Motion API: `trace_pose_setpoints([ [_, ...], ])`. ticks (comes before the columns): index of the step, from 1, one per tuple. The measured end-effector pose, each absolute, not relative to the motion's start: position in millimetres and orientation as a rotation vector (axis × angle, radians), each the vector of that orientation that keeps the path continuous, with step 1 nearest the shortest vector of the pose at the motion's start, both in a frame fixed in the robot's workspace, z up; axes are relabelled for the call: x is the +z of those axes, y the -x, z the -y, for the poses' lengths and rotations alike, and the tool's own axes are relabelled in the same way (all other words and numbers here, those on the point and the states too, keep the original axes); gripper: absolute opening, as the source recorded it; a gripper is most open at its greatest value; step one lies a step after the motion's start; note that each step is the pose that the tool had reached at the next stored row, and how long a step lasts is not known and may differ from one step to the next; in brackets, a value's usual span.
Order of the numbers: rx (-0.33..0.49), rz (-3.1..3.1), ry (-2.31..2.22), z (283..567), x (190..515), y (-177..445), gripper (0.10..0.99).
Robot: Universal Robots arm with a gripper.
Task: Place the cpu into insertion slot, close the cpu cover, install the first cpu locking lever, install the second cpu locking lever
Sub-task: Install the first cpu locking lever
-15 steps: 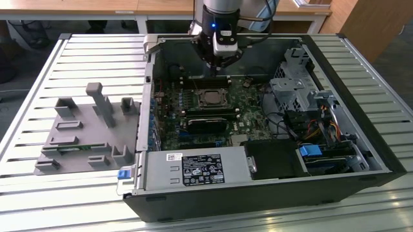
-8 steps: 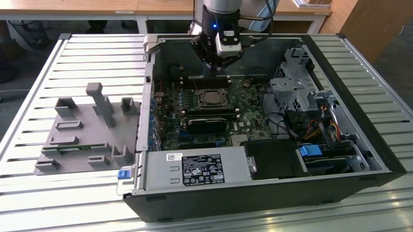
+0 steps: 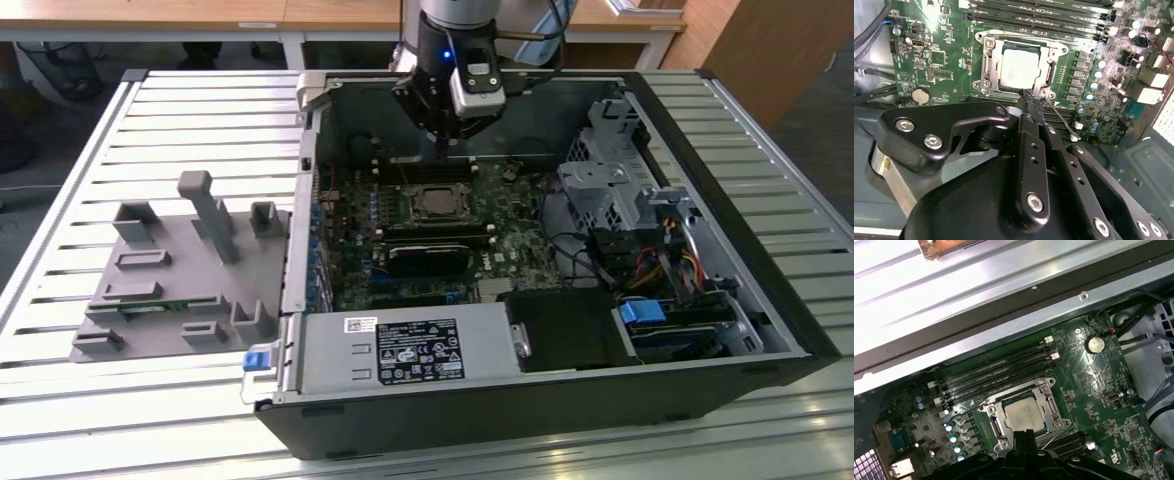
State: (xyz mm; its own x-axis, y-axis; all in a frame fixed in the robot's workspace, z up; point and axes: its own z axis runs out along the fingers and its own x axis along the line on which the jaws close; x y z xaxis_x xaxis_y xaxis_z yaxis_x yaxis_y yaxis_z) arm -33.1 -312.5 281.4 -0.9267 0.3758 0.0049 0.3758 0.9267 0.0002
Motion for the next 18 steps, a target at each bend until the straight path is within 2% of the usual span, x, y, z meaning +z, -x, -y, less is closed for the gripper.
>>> trace_pose_setpoints([
  [18, -0.001, 3.110, 0.405, 312.5, 281.3, 33.1, 0.118],
])
